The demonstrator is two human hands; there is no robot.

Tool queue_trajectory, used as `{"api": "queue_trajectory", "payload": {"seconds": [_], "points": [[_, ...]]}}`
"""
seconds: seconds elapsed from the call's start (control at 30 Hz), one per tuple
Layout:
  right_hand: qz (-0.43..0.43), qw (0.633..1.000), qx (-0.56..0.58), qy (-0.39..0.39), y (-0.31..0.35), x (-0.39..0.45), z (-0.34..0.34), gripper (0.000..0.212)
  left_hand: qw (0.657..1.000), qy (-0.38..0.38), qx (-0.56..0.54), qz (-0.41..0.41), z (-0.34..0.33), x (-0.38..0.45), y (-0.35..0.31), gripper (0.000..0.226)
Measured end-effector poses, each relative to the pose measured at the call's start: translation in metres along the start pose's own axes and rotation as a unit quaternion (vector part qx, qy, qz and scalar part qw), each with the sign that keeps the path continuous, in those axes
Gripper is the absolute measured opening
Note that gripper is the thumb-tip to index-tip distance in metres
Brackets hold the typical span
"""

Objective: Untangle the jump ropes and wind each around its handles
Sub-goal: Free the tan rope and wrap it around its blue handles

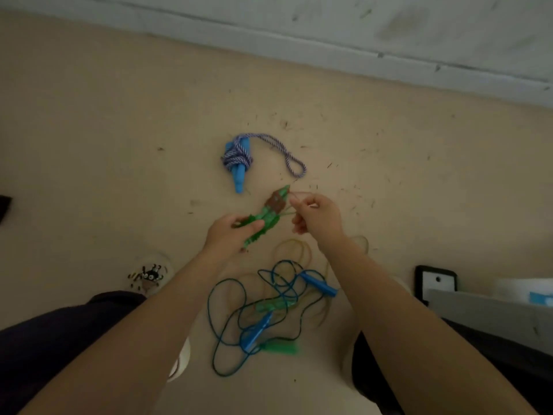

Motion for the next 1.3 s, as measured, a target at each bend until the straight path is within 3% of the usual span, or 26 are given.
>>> {"api": "queue_trajectory", "payload": {"seconds": [0.13,0.23,0.33,0.43,0.57,0.63,0.73,0.83,1.0,1.17,1.3], "points": [[0.002,0.996,0.081,0.031,0.022,0.040,-0.030,0.021,0.997,-0.014,-0.058,-0.046,-0.006,0.053,-0.021,0.062],[0.009,0.995,0.090,0.048,0.019,0.055,-0.031,0.044,0.997,-0.014,-0.059,-0.045,-0.005,0.069,-0.020,0.076],[0.035,0.996,-0.075,0.022,-0.018,0.053,-0.011,0.060,0.998,-0.024,0.047,-0.015,-0.005,0.063,0.017,0.060],[-0.004,0.975,-0.223,0.005,-0.078,0.039,0.011,0.062,0.989,0.029,0.147,0.018,-0.012,0.036,0.069,0.060],[-0.015,0.960,-0.273,0.054,-0.138,0.018,0.012,0.071,0.979,0.093,0.184,0.004,-0.028,0.001,0.112,0.070],[0.011,0.962,-0.266,0.054,-0.147,0.011,0.004,0.075,0.977,0.123,0.175,-0.008,-0.041,-0.009,0.115,0.062],[-0.011,0.974,-0.216,0.065,-0.154,0.006,-0.013,0.069,0.973,0.189,0.133,0.018,-0.063,-0.018,0.113,0.030],[-0.066,0.975,-0.192,0.091,-0.164,0.005,-0.023,0.062,0.978,0.175,0.108,0.047,-0.066,-0.013,0.113,0.013],[-0.056,0.966,-0.207,0.143,-0.151,-0.002,-0.028,0.032,0.981,0.162,0.012,0.106,-0.053,-0.016,0.101,0.007],[-0.029,0.986,-0.088,0.138,-0.088,-0.021,-0.011,0.024,0.983,0.158,-0.070,0.058,-0.030,-0.030,0.055,0.011],[0.048,0.994,-0.016,0.092,-0.012,-0.047,0.018,0.025,0.980,0.160,-0.105,-0.046,0.001,-0.064,-0.021,0.005]]}}
Point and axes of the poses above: each hand's wrist, its own x-axis towards the middle knuckle, its own z-axis out of the back of the hand, y = z × x, the point moved 6 cm from there along x, towards the middle knuckle, and after that the axes turned 13 degrees about -y, right-handed, at the moved point
